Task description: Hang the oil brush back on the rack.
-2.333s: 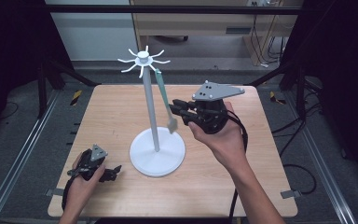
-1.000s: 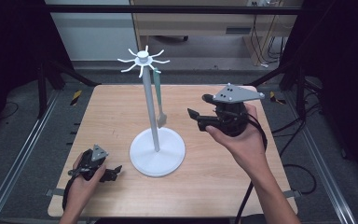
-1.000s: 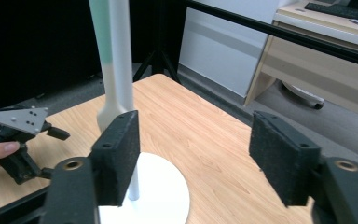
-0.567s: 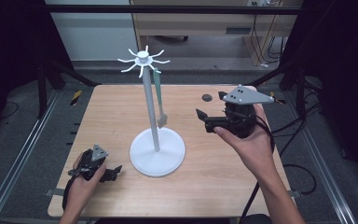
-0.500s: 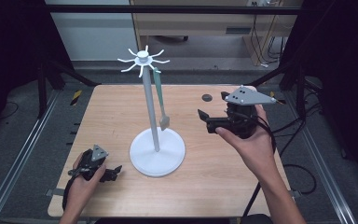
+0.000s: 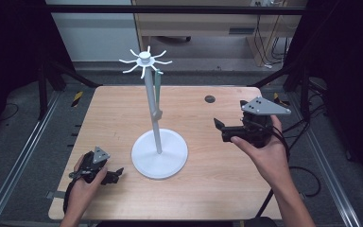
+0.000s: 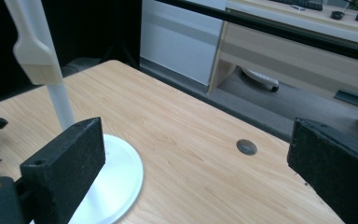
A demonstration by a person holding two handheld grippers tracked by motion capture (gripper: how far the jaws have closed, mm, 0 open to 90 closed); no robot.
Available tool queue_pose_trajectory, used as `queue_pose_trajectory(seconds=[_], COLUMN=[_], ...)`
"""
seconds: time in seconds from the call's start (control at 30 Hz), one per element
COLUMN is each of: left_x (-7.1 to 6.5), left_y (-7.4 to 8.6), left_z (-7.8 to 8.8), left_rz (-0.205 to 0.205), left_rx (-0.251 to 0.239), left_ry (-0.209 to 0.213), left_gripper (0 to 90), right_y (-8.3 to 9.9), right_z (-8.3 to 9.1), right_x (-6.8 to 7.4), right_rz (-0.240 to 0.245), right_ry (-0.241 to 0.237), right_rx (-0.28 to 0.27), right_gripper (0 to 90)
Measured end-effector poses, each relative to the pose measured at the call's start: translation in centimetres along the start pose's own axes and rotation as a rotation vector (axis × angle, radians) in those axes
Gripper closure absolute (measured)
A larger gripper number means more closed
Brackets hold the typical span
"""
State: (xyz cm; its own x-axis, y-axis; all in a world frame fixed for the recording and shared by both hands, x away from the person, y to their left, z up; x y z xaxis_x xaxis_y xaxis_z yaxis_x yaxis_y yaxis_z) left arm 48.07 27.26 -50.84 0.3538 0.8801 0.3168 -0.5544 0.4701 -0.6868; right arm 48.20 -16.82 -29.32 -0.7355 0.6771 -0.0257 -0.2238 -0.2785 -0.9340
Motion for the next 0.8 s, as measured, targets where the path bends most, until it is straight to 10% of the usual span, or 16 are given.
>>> queue_pose_trajectory(seconds=[0.8], left_x=[-0.1], left_y=[0.0], left_z=[0.0], left_rz=[-0.002], left_rx=[0.001], left_ry=[-0.001], left_gripper=[3.6], right_y=[8.8], right_z=[-0.1], right_x=[-0.6], right_rz=[-0.084], right_ry=[-0.008], right_rx=[0.113], right_gripper=[6.4])
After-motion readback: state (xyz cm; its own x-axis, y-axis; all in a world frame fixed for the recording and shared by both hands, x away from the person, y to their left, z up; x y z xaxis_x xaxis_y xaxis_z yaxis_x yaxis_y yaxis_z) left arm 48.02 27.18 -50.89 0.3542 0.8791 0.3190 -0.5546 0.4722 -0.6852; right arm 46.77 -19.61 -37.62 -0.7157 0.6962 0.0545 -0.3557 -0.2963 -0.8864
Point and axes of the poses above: each handheld gripper's, and its own axes: z roughly backward along the jaws, y roughly out of its underside, x roughly to its left, the point moved 3 cm from there along -z, roughly forward along the jaws, and after that the axes turned 15 degrees about -y, right-handed, at the moved point
